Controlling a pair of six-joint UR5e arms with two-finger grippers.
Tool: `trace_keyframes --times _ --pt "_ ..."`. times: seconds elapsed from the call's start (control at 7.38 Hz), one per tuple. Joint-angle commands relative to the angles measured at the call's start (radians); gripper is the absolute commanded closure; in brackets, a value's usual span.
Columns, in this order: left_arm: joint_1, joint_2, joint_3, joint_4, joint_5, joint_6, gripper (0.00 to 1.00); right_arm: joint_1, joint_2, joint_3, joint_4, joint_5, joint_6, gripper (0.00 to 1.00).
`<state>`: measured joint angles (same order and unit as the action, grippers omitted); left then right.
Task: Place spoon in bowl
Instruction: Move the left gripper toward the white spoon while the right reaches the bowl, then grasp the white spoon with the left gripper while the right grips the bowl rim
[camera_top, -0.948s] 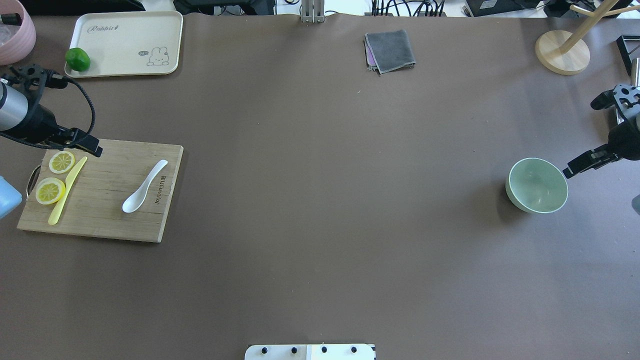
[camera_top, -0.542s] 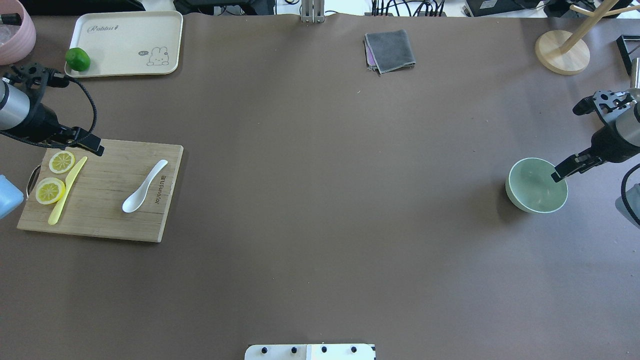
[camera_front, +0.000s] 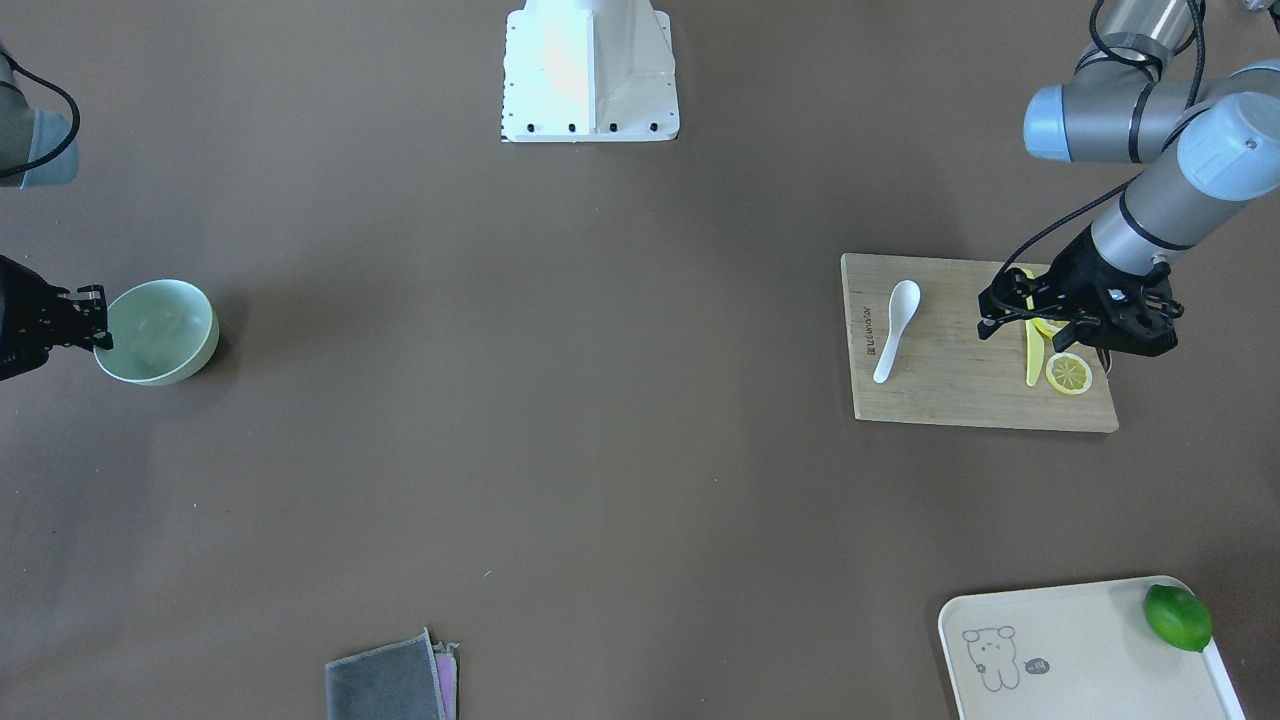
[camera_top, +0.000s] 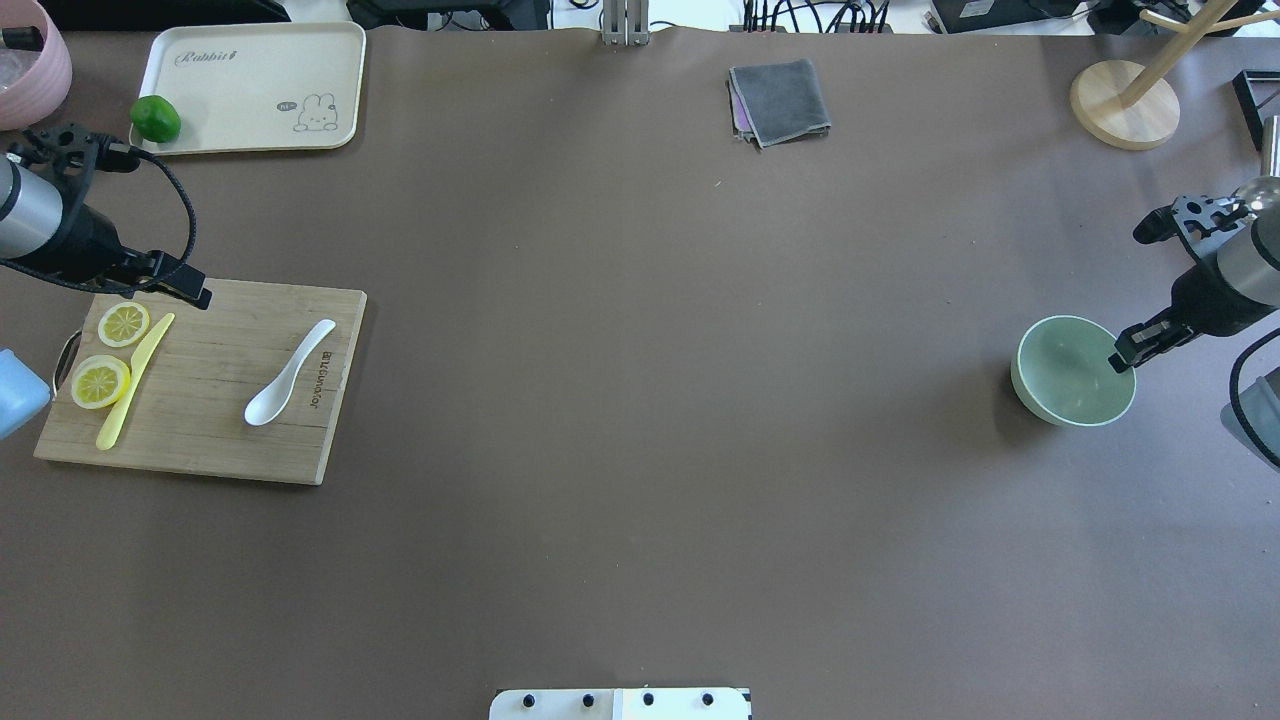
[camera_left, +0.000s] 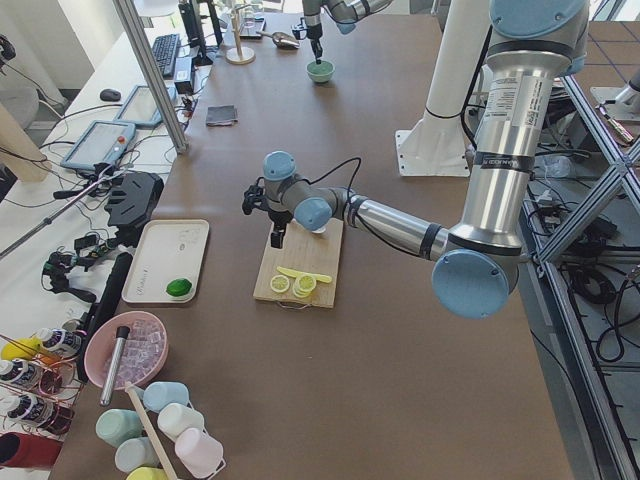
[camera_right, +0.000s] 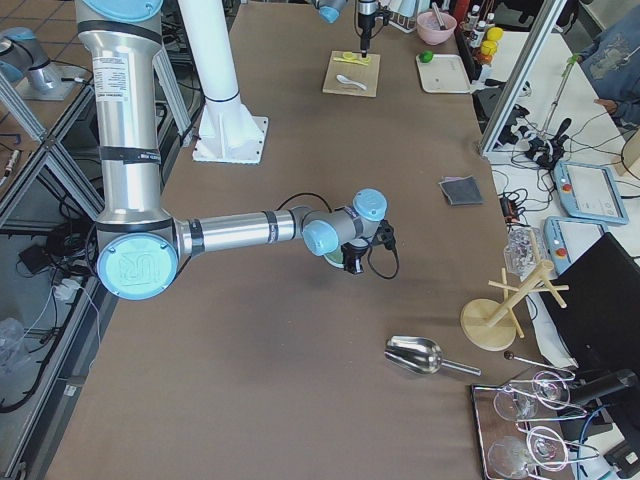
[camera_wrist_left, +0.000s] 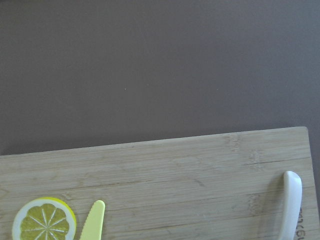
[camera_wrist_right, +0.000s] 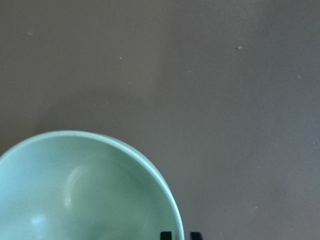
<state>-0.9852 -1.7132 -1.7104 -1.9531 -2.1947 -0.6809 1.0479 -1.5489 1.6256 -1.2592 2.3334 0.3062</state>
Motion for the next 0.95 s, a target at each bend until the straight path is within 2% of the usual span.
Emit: trace_keyframes --times 0.0,0.27,0.54,0.68,0.81 --pt "0.078 -0.017 -0.005 0.0 0.064 -0.069 0.07 -0.003 0.004 0.048 0.0 0.009 0.075 1.0" --pt "0.175 -0.051 -0.003 0.0 0.124 -0.074 0.17 -0.101 0.102 0.121 0.0 0.009 0.372 1.0" --pt "0.238 -0.081 -0.002 0.0 0.133 -0.071 0.27 -0.269 0.26 0.12 0.0 -0.09 0.662 1.0" --pt "0.256 -0.085 0.002 0.002 0.165 -0.063 0.43 -0.342 0.324 0.117 0.0 -0.138 0.77 1.0" --pt "0.258 -0.085 0.005 0.003 0.177 -0.055 0.5 -0.394 0.375 0.114 0.0 -0.179 0.851 1.0"
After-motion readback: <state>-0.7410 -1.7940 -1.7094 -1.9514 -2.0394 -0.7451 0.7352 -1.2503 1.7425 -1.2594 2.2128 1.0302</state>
